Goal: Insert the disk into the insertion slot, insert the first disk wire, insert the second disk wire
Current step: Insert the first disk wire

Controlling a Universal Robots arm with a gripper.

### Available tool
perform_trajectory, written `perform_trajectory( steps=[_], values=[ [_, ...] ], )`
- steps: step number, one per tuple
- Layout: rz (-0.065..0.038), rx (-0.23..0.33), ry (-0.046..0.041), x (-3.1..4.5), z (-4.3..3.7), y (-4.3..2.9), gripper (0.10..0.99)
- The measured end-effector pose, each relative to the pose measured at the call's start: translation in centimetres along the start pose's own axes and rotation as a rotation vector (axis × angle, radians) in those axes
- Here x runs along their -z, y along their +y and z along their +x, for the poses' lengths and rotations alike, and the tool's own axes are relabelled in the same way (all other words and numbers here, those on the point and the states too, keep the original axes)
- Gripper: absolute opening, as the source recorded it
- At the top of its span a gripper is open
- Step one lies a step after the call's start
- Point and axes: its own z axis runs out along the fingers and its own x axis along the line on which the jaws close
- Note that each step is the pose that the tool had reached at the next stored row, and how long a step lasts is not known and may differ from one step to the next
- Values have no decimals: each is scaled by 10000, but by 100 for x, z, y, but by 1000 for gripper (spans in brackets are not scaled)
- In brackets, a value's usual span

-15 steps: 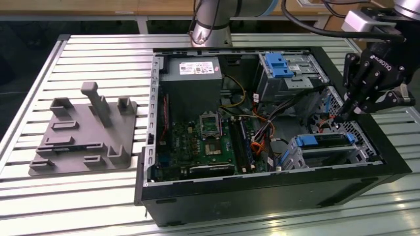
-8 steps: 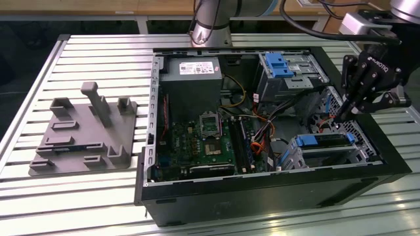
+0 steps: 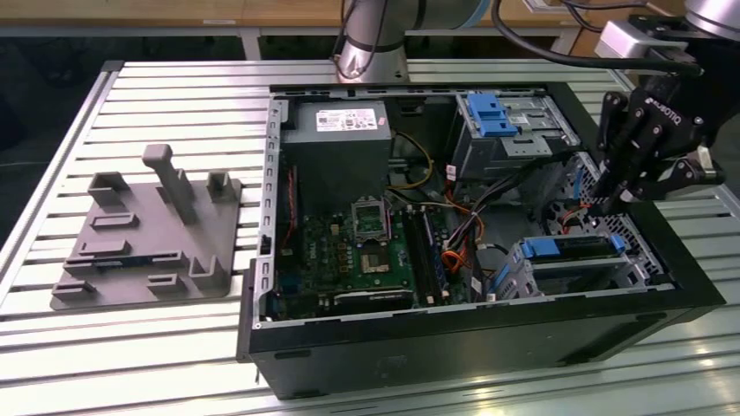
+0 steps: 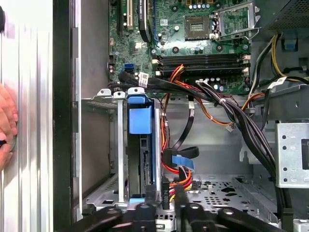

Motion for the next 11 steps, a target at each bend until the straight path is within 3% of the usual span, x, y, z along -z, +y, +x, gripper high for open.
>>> perform_trajectory(
  steps=[1,2,11],
  values=[
    [0,0,-2,0,-1,0,271],
    [0,0,-7,0,-2,0,337],
    [0,1,-9,-46,-26,8,337]
  ],
)
